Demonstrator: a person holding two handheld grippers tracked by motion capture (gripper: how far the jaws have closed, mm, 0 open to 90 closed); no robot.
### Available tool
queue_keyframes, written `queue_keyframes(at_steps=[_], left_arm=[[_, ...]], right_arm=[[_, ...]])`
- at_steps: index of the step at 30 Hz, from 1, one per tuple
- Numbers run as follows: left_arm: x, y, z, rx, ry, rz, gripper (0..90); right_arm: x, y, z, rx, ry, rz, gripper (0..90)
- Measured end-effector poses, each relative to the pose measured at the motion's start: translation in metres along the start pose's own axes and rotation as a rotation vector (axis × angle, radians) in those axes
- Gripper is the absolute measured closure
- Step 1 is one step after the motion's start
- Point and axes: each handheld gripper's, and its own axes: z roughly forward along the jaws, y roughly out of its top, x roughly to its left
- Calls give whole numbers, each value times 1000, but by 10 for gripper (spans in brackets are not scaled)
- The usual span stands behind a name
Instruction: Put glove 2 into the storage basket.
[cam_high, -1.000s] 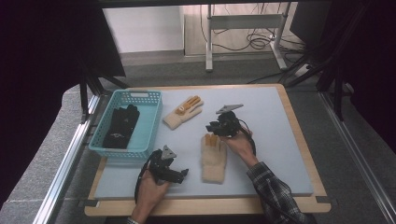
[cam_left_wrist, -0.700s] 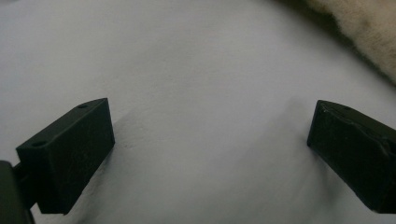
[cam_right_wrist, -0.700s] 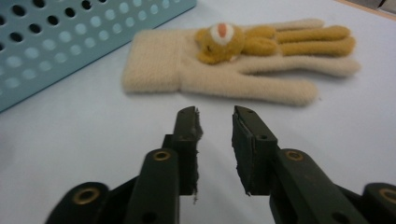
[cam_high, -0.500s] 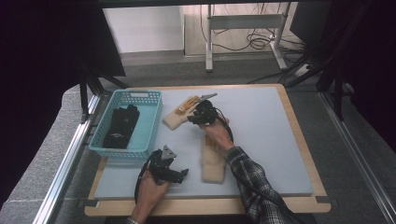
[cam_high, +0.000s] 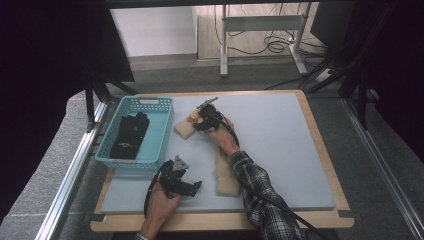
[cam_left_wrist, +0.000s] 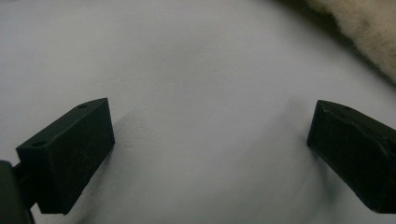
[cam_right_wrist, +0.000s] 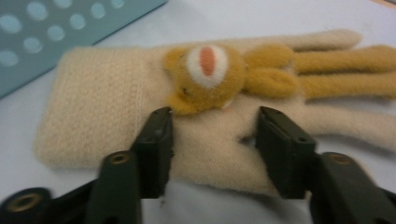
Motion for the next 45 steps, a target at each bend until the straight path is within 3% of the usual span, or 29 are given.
queue_keyframes(at_steps=[3, 4, 7, 10, 14, 21, 25, 33, 39, 45], left_arm=[[0, 0, 0, 0, 0, 0, 8], [0, 0, 0, 0, 0, 0, 8], [0, 0, 0, 1, 0, 0, 8], [0, 0, 0, 0, -1, 0, 8], [0, 0, 0, 0, -1, 0, 8], [0, 0, 0, 1, -1, -1, 8], [0, 0, 0, -1, -1, 0, 8], [0, 0, 0, 1, 0, 1, 8], [1, 0, 0, 1, 2, 6, 8], [0, 0, 0, -2, 1, 0, 8]], right_arm=[[0, 0, -2, 9, 0, 19, 679], [1, 1, -3, 17, 22, 24, 776], [5, 1, -3, 20, 23, 12, 817], [6, 3, -7, 28, 16, 3, 826], [5, 8, -24, -2, 29, -16, 826], [12, 14, -69, -41, 61, -80, 825], [13, 11, -92, -59, 75, -92, 824], [18, -6, -143, -103, 112, -106, 823], [32, -20, -181, -126, 167, -137, 821], [45, -50, -209, -132, 235, -165, 818]])
